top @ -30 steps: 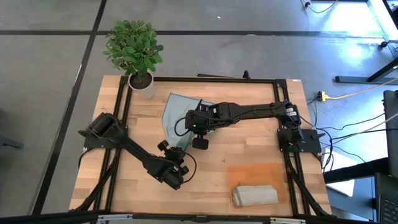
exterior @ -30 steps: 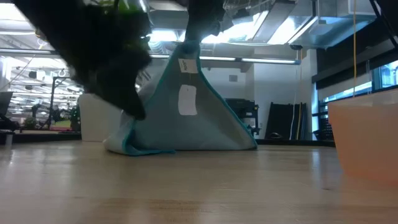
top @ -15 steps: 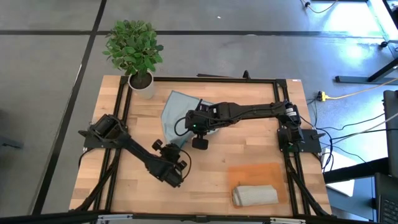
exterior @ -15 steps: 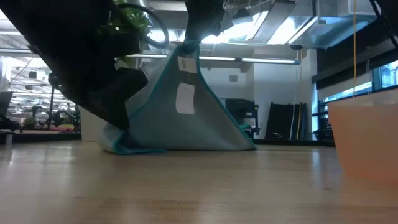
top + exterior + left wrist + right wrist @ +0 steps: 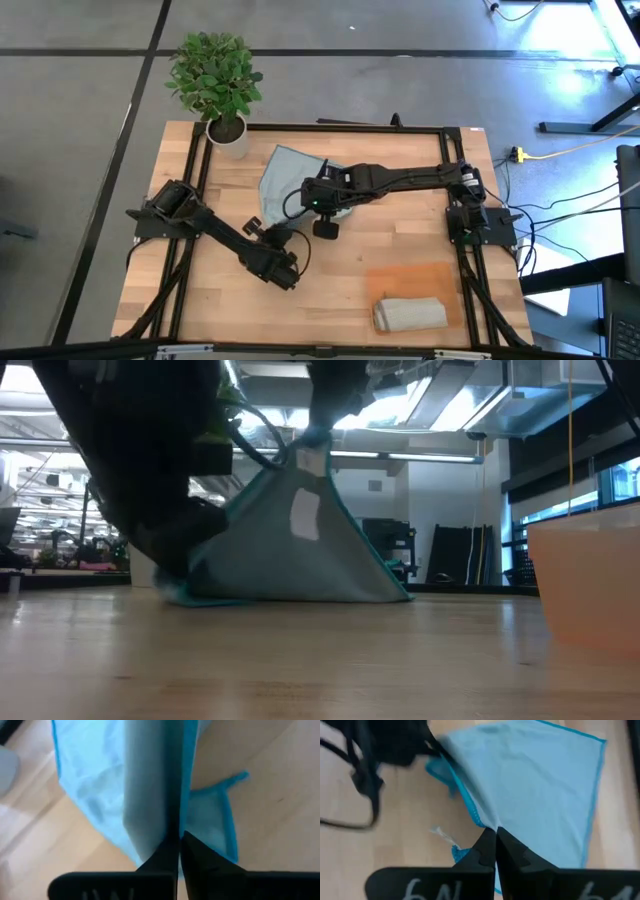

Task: Roll microfiber towels into tight, uniform cylinder then place into a basket
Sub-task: Roll the light blue microfiber towel

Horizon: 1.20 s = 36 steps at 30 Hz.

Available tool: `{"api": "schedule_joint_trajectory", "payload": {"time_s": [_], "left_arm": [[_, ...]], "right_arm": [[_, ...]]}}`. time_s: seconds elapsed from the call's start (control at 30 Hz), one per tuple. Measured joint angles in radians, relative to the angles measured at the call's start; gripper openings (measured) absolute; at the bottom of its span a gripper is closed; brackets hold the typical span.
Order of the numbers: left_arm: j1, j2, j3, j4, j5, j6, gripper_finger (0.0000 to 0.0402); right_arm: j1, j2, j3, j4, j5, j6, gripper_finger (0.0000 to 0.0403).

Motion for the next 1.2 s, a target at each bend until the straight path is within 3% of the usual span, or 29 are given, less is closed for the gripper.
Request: {"api": "schedule_joint_trajectory", "payload": {"time_s": [0.27, 0.67, 0.9, 1.2], "left_arm": [[-0.033, -0.161, 0.002, -0.181, 0.032, 0.007, 0.0], [0.037, -0.501, 0.006, -0.209, 0.144, 0.264, 0.0], [0.128, -0.539, 0.063, -0.236, 0.115, 0.421, 0.0], [0.332, -0.54, 0.272, -0.337, 0.053, 0.71, 0.0]], "right_arm": [[-0.001, -0.07, 0.0, -0.083, 0.032, -0.001, 0.0003], [-0.002, -0.134, 0.001, -0.182, 0.067, -0.052, 0.0003], [-0.025, -0.154, 0.001, -0.207, 0.141, -0.076, 0.0003], [-0.132, -0.215, 0.001, -0.24, 0.199, -0.107, 0.0003]]}}
